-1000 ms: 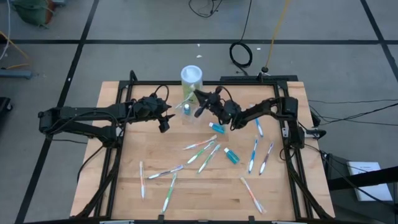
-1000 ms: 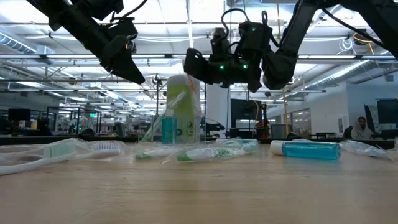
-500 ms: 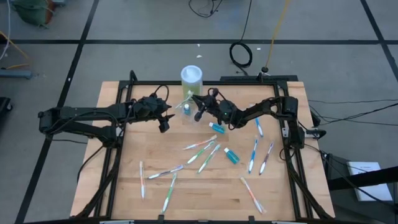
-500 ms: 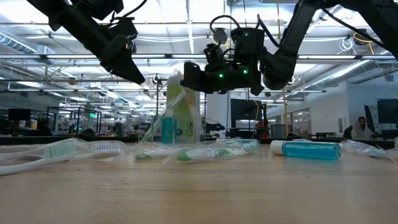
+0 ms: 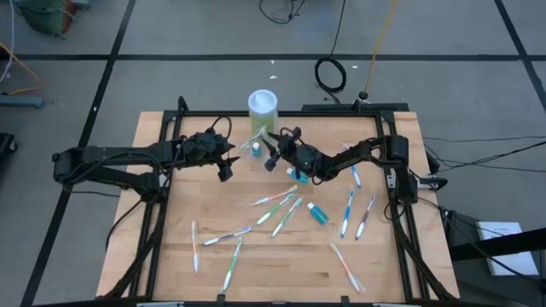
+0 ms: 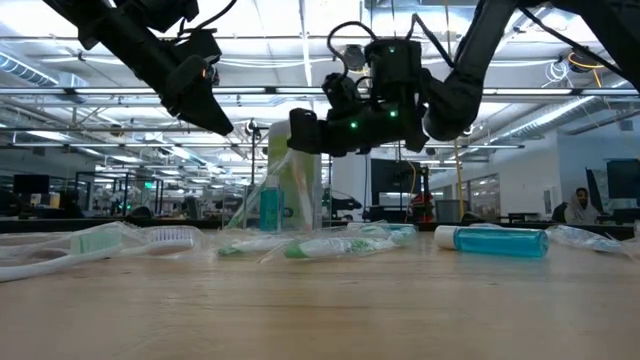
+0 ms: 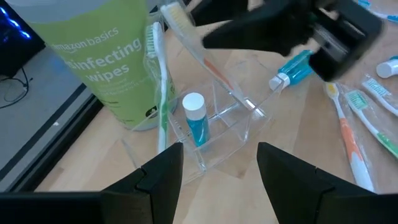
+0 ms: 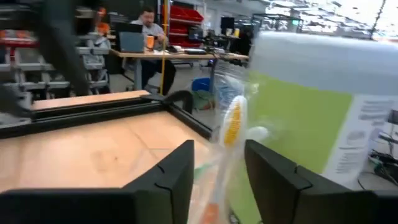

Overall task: Pick & Place toothbrushing station
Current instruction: Put the orange toothbrush into the right of the transparent organizer, then put the orange toothbrush into the left of the transparent organizer

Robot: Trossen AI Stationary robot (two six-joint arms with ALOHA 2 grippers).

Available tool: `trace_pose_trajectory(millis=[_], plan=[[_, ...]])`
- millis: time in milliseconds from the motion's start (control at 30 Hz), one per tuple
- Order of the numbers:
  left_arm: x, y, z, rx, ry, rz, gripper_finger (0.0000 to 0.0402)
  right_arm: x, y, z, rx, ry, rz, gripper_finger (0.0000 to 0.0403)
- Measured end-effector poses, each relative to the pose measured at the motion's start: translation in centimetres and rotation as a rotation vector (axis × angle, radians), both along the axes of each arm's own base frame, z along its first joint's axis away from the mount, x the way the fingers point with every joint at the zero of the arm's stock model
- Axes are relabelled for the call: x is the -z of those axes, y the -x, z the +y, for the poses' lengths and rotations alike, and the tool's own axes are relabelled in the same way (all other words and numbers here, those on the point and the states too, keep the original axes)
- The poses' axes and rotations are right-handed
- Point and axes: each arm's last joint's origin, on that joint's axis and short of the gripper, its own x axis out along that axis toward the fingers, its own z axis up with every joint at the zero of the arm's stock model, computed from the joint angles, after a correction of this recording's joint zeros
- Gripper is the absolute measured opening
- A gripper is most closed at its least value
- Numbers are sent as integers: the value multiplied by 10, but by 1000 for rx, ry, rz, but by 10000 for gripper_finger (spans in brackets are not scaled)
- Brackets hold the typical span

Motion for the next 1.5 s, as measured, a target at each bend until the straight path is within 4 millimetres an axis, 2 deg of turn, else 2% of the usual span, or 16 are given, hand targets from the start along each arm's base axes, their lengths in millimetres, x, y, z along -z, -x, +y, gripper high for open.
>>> trace_pose_trajectory(millis=[167,433,667,800,1000,1133,1300,1500], plan=[[0,0,-1,-6,85,-35,212,-7,2,15,1,54,157,167],[1,-5,-18,166,222,-59,212,-33,25,39,61,70,482,170],[1,-8,-42,223,339,-73,212,-56,54,55,18,43,660,165],[1,-9,-57,248,399,-74,212,-68,69,56,13,42,721,165],[3,-9,-85,320,474,-49,212,-79,80,56,13,40,744,165],[11,-10,-108,353,526,4,212,-79,81,56,13,40,747,165],[37,-12,-134,300,620,166,211,-79,81,56,12,40,747,165],[57,4,-154,43,1022,480,211,-79,81,56,12,40,751,165]])
